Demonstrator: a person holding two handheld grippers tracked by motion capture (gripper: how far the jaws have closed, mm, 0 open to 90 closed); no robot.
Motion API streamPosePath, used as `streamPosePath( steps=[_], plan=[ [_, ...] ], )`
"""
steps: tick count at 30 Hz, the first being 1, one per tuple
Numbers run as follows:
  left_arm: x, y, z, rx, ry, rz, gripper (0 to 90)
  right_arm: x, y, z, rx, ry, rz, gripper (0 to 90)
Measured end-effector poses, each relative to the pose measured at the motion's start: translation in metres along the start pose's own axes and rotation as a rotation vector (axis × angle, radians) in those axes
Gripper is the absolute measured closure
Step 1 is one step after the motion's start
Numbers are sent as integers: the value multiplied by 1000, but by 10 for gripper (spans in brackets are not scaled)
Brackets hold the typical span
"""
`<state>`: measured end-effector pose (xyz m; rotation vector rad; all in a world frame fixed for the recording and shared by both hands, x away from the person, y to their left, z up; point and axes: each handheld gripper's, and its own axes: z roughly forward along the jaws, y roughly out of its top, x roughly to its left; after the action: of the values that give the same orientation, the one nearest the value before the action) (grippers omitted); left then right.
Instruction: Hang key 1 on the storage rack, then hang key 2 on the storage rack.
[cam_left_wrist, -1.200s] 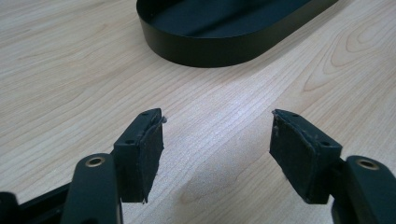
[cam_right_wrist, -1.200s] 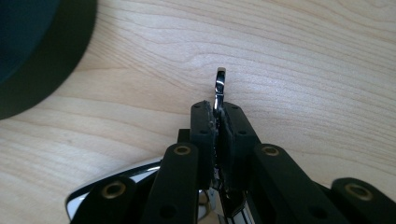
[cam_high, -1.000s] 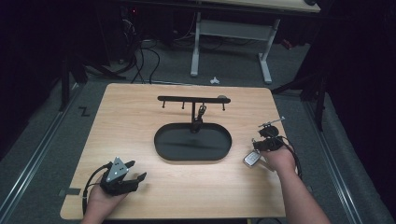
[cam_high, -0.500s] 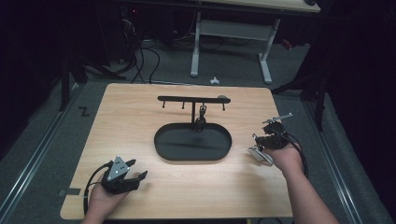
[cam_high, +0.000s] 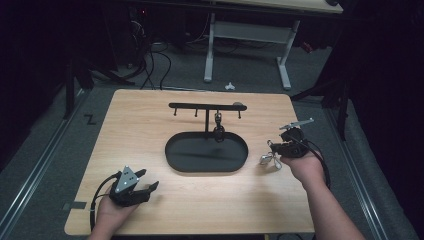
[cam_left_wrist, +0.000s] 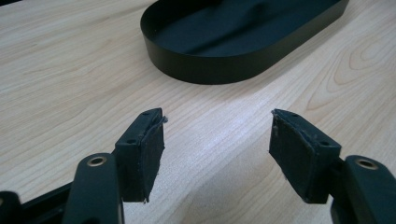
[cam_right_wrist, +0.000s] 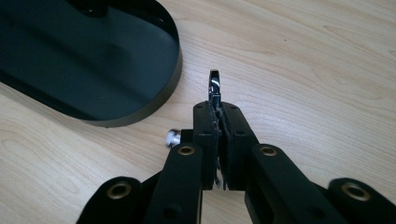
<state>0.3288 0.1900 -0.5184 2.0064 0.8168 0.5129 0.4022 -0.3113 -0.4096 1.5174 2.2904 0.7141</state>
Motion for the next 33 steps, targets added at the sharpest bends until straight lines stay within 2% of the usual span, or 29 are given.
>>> streamPosePath(
  steps=[6, 12, 19, 24, 29, 33],
  plan=[
    [0, 2, 1, -7, -2, 6, 359, 6, 2, -3, -5, 1, -4, 864],
    [2, 2, 1, -17, 0, -8, 360, 12, 6, -3, -3, 11, -22, 864],
    [1, 3, 4, -13, -1, -4, 361, 17, 11, -8, -9, 18, -47, 864],
    [0, 3, 3, -11, 1, 5, 361, 19, 13, -12, -23, 24, -53, 864],
    [1, 1, -1, -16, 1, -5, 362, 23, 15, -12, -24, 30, -60, 864],
    [1, 0, -2, -11, 10, 2, 361, 29, 18, -12, -27, 39, -83, 864]
  ],
)
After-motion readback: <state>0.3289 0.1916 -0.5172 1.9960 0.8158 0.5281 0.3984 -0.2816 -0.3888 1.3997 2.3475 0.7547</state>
